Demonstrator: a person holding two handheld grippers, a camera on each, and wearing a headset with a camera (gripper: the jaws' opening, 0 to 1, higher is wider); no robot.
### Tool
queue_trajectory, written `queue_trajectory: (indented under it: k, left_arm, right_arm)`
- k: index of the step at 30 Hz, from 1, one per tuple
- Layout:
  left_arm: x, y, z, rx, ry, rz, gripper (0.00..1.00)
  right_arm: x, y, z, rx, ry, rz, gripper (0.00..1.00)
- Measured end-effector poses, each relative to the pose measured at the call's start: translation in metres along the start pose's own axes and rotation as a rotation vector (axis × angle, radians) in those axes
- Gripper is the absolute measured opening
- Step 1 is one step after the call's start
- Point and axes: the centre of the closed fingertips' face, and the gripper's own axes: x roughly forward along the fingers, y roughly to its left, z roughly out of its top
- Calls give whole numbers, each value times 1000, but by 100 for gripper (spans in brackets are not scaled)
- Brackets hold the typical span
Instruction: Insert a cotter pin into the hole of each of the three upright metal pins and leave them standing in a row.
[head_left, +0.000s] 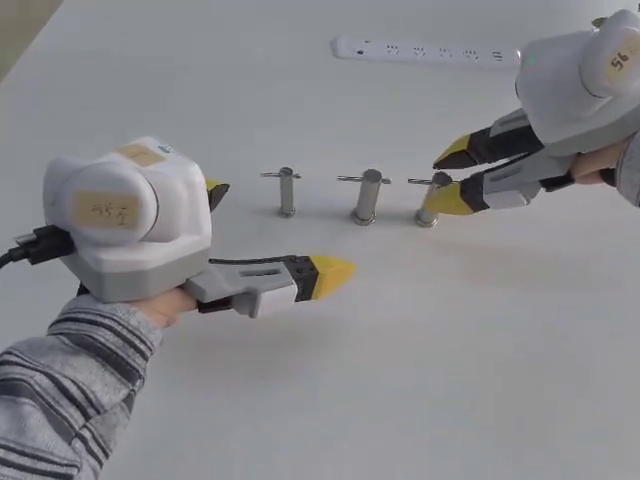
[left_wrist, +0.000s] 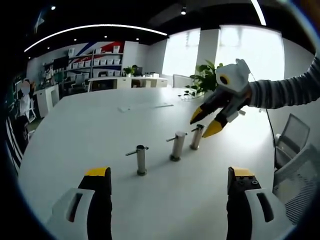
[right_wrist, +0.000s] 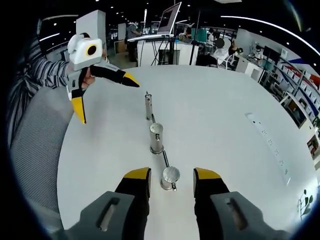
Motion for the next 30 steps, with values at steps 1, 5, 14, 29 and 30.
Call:
queue_trajectory:
  k: [1, 5, 14, 29, 30]
  left_arm:
    - [0, 0, 1, 1, -1, -1, 96]
    - [-1, 2, 2, 8, 3, -3, 96]
    - [-7, 6, 9, -8, -3, -3, 96]
    - [-22, 2, 13, -52, 16, 23, 98]
    - [-24, 1, 15, -46, 12, 30, 98]
  right_arm:
    - [-4, -2, 0, 36, -6, -26, 32]
    - [-16, 2, 2, 94, -45, -101, 36]
    - [-42, 15, 3, 312, -154, -247, 52]
    - [-64, 41, 21, 555, -350, -368, 67]
    - [-66, 45, 21, 557, -346, -369, 68]
